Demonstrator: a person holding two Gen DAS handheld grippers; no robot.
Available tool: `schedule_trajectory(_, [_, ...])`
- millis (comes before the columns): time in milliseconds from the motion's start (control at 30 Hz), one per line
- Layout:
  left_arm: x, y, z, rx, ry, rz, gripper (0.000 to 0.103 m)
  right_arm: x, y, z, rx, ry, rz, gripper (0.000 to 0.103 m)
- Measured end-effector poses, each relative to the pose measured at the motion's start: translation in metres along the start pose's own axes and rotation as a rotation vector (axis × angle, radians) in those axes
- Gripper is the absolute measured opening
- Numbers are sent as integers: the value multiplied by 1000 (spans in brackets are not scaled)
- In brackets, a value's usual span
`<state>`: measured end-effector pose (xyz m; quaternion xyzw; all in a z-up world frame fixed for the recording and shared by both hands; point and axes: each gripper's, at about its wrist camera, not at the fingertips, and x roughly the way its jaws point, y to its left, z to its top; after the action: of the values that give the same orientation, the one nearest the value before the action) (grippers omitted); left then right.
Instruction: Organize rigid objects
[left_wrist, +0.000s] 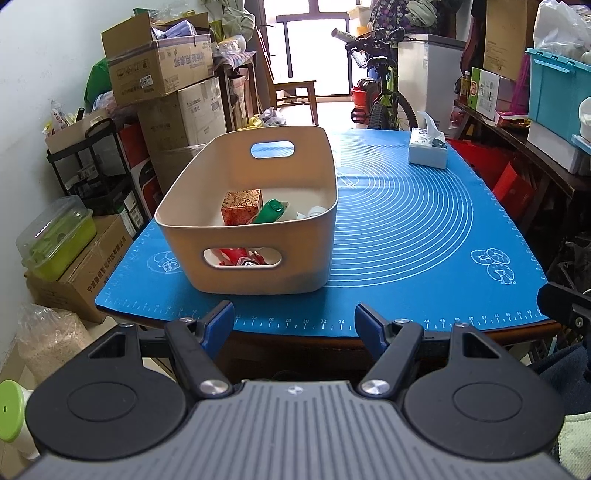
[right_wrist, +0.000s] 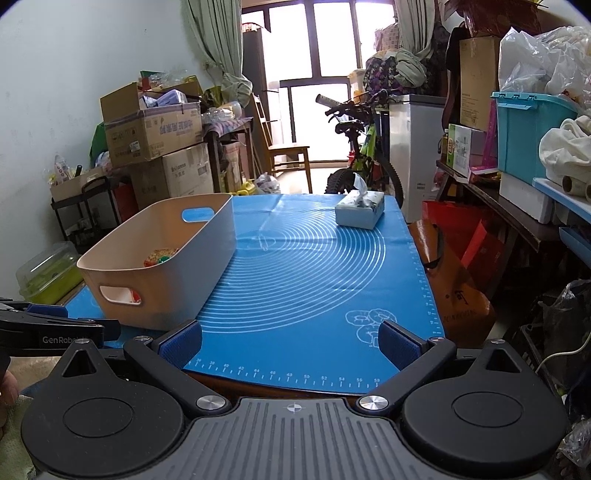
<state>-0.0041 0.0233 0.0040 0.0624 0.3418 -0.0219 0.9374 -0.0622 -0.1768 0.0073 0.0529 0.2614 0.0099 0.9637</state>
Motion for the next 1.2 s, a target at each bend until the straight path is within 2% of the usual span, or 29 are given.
schedule_trajectory(1200, [0, 0, -1, -1, 3, -1, 73, 3, -8, -2, 7, 15, -8, 101])
